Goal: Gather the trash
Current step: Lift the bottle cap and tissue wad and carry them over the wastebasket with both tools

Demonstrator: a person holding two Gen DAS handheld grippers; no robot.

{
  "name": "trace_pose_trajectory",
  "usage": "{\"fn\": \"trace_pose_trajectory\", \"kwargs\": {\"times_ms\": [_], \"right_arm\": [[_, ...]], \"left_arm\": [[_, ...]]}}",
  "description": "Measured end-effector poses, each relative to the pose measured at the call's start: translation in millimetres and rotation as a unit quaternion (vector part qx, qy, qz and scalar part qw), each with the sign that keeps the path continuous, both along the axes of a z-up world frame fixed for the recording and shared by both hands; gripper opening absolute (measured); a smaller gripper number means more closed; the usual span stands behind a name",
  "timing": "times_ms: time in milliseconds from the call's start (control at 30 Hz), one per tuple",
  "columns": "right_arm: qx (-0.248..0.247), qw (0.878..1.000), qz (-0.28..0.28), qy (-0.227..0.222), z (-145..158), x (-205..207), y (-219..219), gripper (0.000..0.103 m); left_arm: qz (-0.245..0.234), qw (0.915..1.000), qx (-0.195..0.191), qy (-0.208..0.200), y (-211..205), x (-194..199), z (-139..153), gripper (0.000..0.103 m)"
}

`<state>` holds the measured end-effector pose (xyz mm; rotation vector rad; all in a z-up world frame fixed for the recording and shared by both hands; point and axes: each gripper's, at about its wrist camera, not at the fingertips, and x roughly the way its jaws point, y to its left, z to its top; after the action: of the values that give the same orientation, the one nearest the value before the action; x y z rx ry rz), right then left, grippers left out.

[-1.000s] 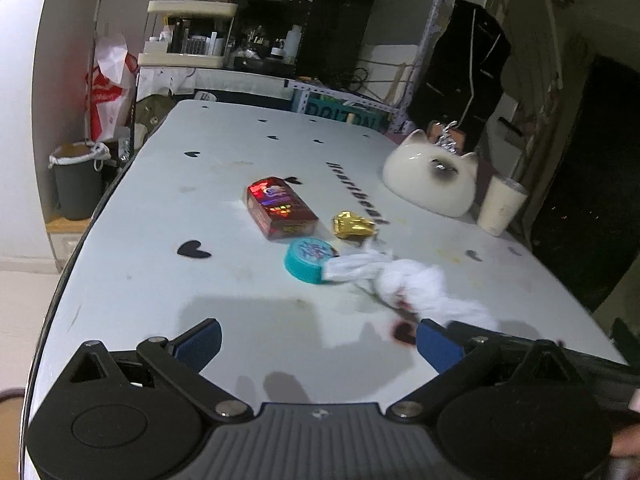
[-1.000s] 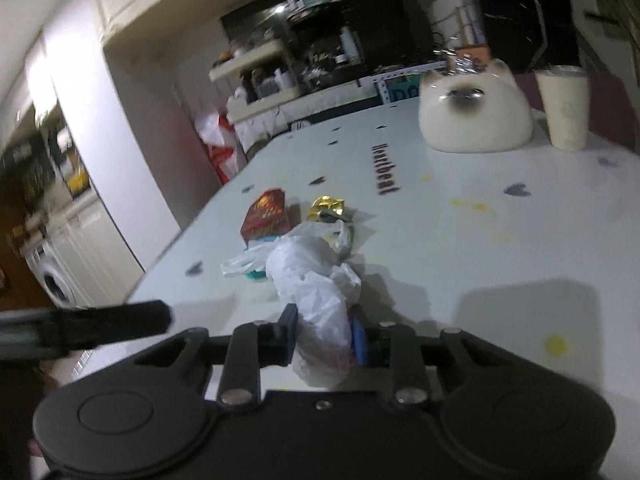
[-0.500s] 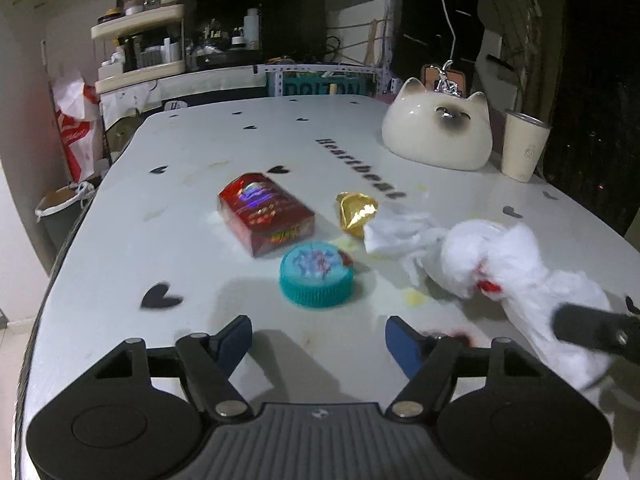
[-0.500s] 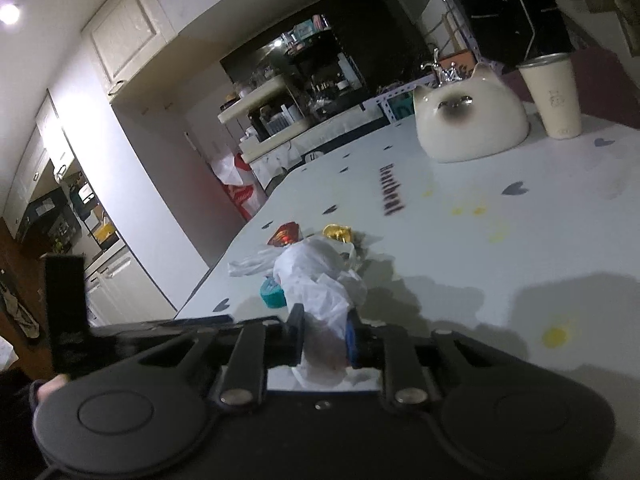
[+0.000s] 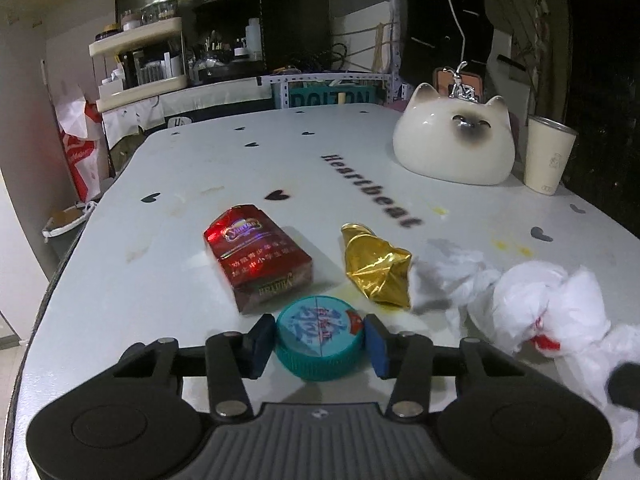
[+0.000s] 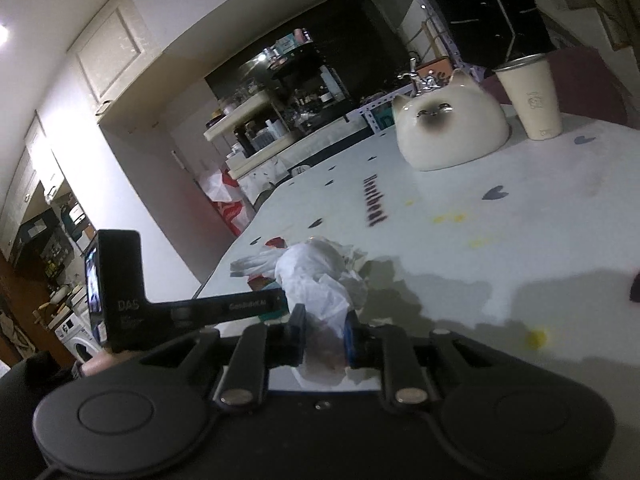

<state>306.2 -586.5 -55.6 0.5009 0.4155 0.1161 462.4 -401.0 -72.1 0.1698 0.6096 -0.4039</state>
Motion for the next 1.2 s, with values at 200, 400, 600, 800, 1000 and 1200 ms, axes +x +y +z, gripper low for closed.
{"fn": "trace_pose_trajectory", "kwargs": {"times_ms": [200,400,600,800,1000,1200], "right_arm": [[0.002,1.000,-0.014,0.004,-1,-1,-4,0.019],[-0.007,1.000,-0.019,0.000,0,-2,-2,0.019],[-0.027,0.999,-0.041,-0.004,3,-14,6,0.019],[-0.092,0.994,-0.054,0.006,11,-38,31,0.019],[-0.122,0.991,-0.062,0.013,22,-62,47,0.019],[-0.164,0.984,-0.069,0.013,37,-88,68,0.019]], "left_arm": [[-0.006,0.9999,-0.008,0.004,7,-23,1,0.048],[-0.019,0.9996,-0.015,-0.012,19,-57,10,0.048],[-0.028,0.9988,-0.028,-0.028,30,-91,24,0.048],[-0.023,0.9982,-0.047,-0.029,41,-119,31,0.048],[-0.023,0.9979,-0.048,-0.037,55,-149,36,0.049],[-0.016,0.9969,-0.063,-0.044,81,-180,41,0.048]]}}
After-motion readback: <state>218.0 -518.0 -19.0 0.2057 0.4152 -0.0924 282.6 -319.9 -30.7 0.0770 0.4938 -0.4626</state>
